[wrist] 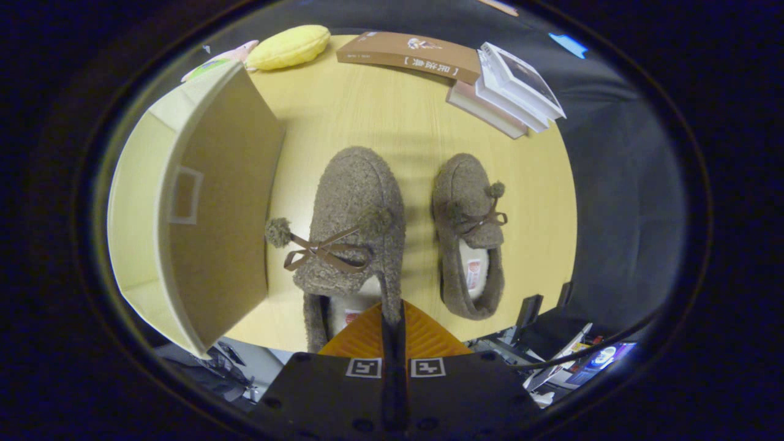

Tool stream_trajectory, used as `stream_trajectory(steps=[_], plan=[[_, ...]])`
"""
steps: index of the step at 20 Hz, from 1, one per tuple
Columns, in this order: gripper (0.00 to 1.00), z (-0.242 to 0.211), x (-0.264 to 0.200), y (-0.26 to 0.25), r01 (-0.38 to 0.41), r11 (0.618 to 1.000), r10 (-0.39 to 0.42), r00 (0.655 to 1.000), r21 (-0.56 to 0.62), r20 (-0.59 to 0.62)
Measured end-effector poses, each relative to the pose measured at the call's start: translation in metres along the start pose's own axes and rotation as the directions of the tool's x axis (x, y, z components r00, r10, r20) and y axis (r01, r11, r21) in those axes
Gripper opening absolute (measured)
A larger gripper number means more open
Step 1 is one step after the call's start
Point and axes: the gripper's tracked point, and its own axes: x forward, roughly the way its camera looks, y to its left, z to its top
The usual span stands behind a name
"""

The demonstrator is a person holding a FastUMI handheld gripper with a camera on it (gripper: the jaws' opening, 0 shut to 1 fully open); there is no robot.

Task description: Open the storage box then place both shoes into the box .Put the left shoe in first, then the right shoe, with the right side of both shoes facing outward in a uniform manner.

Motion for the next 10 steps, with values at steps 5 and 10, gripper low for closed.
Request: stream_trajectory(steps=[5, 10], plan=[[0.03, 0.017, -0.073, 0.004, 0.034, 0.999, -0.034, 0.999, 0.013, 0.011], [0.03, 0.062, -0.145, 0.048, -0.003, 0.999, -0.003, 0.994, 0.049, 0.11]])
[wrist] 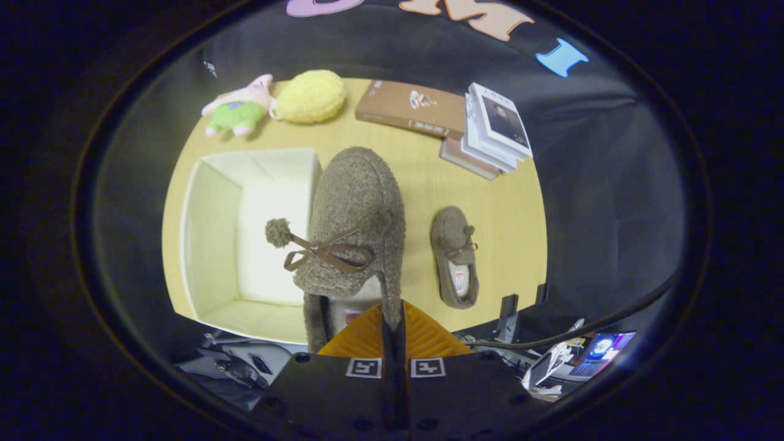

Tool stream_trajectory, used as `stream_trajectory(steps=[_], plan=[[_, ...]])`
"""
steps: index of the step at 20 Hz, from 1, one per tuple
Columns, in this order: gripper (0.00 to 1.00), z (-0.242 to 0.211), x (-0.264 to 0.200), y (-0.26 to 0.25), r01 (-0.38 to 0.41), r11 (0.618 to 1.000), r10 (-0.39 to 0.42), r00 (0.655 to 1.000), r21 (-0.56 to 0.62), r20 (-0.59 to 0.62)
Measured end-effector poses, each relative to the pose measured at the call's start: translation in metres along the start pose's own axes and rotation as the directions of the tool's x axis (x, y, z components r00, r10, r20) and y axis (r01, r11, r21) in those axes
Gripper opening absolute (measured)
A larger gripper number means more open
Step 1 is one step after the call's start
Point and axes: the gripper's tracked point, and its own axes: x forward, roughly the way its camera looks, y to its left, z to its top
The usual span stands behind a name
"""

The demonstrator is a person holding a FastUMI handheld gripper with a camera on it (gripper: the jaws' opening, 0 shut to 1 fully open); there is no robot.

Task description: Open the storage box then place both shoes into the box .Put the left shoe in first, then the right shoe, with the right side of both shoes facing outward in a uniform manner.

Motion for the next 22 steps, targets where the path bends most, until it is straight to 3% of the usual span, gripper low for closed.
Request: stream_trajectory(steps=[4, 10, 16, 22], plan=[[0.03, 0.01, -0.005, 0.062, -0.068, 0.998, 0.068, 0.998, 0.011, 0.016], [0.04, 0.01, 0.052, 0.146, -0.132, 0.99, 0.131, 0.991, -0.04, -0.031], [0.04, -0.005, 0.112, 0.191, -0.163, 0.984, 0.158, 0.984, -0.066, -0.076], [0.06, -0.006, 0.13, 0.21, -0.171, 0.979, 0.166, 0.985, -0.108, -0.05]])
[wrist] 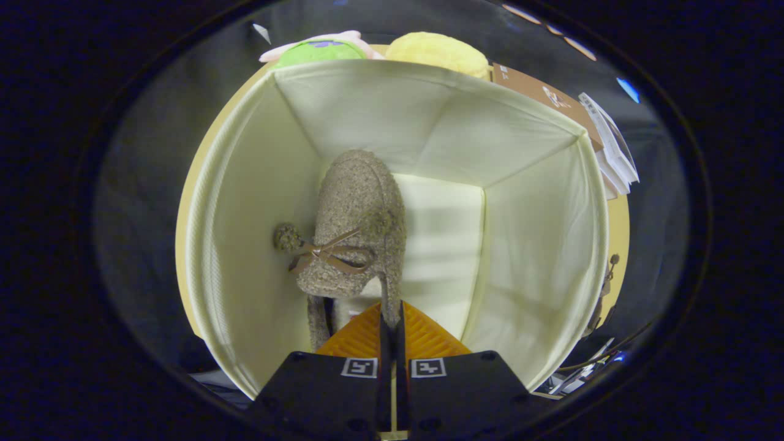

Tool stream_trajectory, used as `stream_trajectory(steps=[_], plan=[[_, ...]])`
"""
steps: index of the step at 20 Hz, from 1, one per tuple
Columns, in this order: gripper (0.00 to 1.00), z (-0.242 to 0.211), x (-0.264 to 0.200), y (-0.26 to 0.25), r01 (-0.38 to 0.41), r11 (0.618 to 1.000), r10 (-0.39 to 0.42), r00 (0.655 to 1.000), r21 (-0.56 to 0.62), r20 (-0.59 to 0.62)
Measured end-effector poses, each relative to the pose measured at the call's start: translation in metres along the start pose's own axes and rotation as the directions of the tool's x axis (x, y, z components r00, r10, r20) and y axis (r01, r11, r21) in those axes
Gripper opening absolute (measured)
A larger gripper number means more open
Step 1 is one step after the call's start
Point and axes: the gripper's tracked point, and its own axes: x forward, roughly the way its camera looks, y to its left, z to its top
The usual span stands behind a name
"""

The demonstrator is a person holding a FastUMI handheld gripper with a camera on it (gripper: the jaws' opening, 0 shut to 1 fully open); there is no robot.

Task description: Open the storage box then place both shoes into the box .Put the left shoe in first, then the right shoe, with the right side of both shoes facing outward in a uniform manner.

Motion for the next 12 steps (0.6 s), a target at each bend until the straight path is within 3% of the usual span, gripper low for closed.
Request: stream_trajectory(steps=[2, 7, 8, 12], plan=[[0.15, -0.001, -0.002, 0.003, -0.018, 1.0, 0.019, 1.0, -0.008, 0.011], [0.89, -0.007, -0.027, 0.001, -0.09, 0.996, 0.089, 0.996, 0.011, 0.03], [1.0, -0.007, -0.034, -0.002, -0.098, 0.995, 0.097, 0.995, 0.007, 0.032], [1.0, -0.015, -0.064, -0.031, -0.083, 0.996, 0.082, 0.996, 0.028, 0.039]])
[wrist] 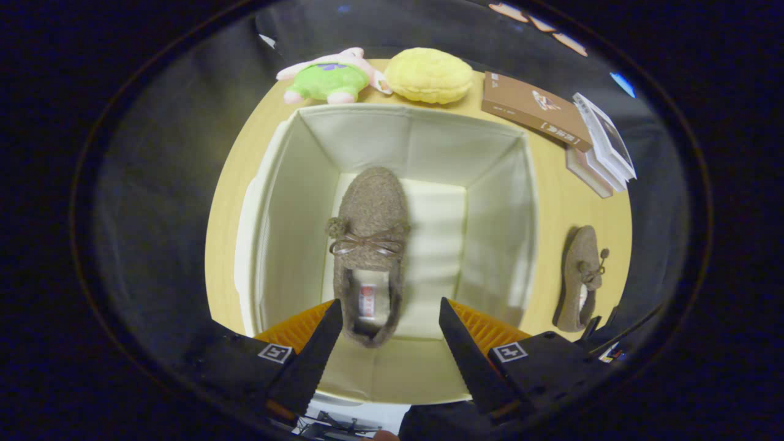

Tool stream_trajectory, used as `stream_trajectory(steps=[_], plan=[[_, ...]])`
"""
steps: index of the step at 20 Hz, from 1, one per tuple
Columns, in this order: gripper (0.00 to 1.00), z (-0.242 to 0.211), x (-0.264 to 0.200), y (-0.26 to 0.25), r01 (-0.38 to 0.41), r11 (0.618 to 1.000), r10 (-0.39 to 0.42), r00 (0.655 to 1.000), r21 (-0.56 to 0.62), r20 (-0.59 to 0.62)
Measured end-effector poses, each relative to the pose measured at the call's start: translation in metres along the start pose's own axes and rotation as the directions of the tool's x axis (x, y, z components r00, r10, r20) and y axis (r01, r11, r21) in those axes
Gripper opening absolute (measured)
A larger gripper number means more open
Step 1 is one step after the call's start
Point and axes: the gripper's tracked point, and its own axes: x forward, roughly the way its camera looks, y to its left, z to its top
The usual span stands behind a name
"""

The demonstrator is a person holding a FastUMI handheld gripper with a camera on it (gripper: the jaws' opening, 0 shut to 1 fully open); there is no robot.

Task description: Open the storage box then place both shoes into the box .Put the left shoe in first, then the right shoe, with the right side of both shoes facing outward in a uniform manner.

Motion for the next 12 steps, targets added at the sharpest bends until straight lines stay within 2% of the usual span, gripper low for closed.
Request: stream_trajectory(steps=[5, 9, 12], plan=[[1.0, -0.006, -0.047, -0.057, 0.028, 0.997, -0.032, 0.998, 0.073, 0.053], [1.0, -0.011, -0.08, -0.128, 0.09, 0.981, -0.105, 0.991, 0.169, 0.081], [1.0, -0.025, -0.085, -0.191, 0.172, 0.962, -0.186, 0.981, 0.212, 0.049]])
